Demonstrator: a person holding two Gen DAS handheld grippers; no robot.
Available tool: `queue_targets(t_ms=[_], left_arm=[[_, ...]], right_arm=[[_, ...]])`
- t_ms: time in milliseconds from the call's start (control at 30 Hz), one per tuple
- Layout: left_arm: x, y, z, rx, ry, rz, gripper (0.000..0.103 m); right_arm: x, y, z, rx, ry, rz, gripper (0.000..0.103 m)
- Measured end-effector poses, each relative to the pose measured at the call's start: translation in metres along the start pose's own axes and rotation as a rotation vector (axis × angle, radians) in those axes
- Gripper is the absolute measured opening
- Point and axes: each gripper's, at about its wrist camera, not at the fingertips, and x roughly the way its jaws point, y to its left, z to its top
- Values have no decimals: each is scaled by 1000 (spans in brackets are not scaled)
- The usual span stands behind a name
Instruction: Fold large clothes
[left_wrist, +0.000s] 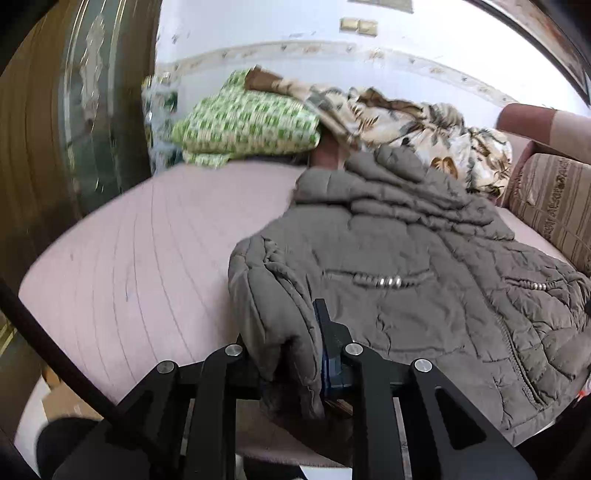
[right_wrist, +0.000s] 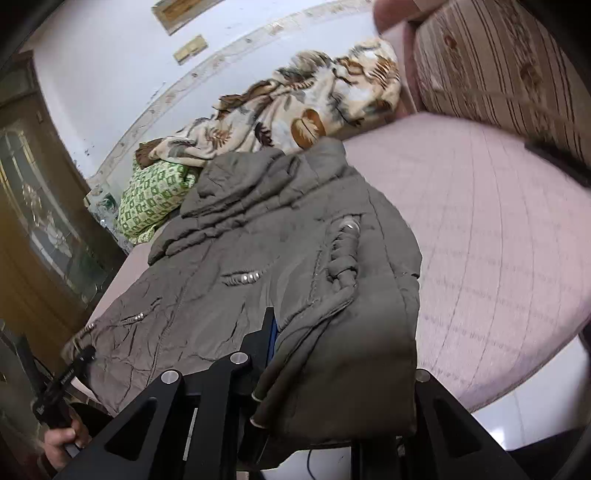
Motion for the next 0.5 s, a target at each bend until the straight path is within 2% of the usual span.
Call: queue_targets(t_ms=[67, 500], left_arm=[[-4, -1, 6, 18, -28, 2, 20], [-24, 2, 27, -5, -82, -39, 20]], right_arm=[[-7, 5, 5, -25, -23, 5, 19], [-33, 45, 35, -136, -112, 28, 17]])
